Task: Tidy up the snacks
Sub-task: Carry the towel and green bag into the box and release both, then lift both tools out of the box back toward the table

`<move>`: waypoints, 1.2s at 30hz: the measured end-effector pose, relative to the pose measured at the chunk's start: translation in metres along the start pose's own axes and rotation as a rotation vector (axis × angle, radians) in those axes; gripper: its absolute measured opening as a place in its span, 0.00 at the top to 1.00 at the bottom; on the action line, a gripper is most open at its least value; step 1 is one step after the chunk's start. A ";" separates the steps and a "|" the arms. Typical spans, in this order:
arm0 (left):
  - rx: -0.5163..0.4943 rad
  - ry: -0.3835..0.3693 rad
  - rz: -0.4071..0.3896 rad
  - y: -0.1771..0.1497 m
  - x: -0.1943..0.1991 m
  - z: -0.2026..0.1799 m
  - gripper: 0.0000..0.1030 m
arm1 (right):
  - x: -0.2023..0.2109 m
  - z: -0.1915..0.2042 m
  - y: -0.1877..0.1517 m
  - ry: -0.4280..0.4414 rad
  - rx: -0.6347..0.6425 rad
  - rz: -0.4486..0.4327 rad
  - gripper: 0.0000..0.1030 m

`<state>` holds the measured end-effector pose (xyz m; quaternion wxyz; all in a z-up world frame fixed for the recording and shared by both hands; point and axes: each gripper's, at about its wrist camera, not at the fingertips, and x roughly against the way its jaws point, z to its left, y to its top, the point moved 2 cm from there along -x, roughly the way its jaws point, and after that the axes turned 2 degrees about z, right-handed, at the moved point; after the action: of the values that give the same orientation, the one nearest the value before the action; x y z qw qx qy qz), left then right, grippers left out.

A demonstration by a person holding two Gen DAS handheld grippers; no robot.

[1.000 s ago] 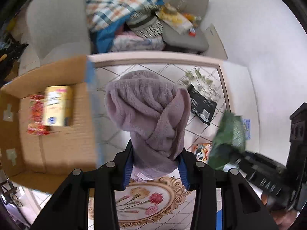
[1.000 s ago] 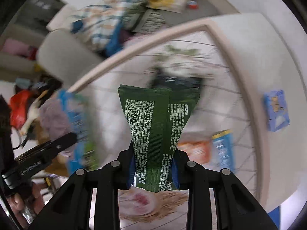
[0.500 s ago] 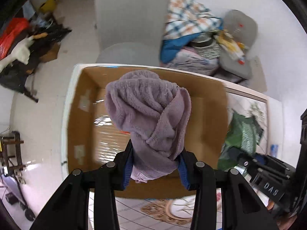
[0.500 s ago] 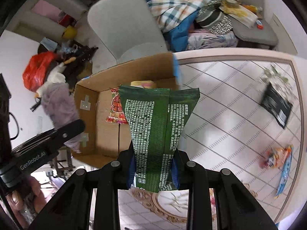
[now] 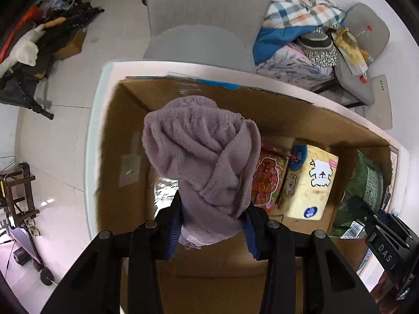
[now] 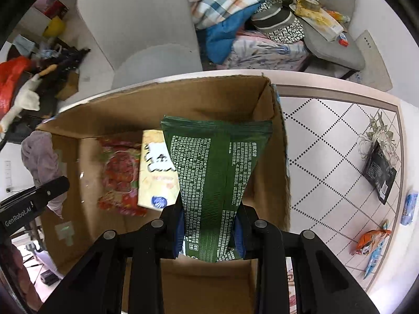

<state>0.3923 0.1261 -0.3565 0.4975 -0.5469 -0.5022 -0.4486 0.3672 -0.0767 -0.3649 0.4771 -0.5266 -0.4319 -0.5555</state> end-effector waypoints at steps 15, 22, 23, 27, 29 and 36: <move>-0.020 -0.031 0.027 0.003 0.004 -0.001 0.48 | 0.000 0.002 0.014 -0.061 -0.014 -0.021 0.24; -0.010 -0.046 -0.022 -0.019 0.022 0.007 0.04 | 0.017 0.013 -0.008 -0.018 0.024 -0.048 0.00; -0.010 -0.044 -0.032 -0.024 0.024 0.007 0.04 | 0.020 0.016 -0.013 -0.012 0.035 -0.049 0.00; -0.026 -0.014 -0.077 -0.048 0.036 0.007 0.03 | 0.027 0.022 -0.034 -0.014 0.065 -0.065 0.00; -0.025 -0.015 -0.096 -0.057 0.039 0.007 0.03 | 0.030 0.023 -0.046 -0.007 0.075 -0.071 0.00; -0.017 0.025 -0.176 -0.095 0.058 0.006 0.04 | 0.045 0.020 -0.082 0.004 0.086 -0.095 0.00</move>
<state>0.3032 0.1385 -0.2904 0.4575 -0.4992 -0.5383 -0.5017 0.2907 -0.0466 -0.3171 0.4731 -0.4834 -0.4791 -0.5594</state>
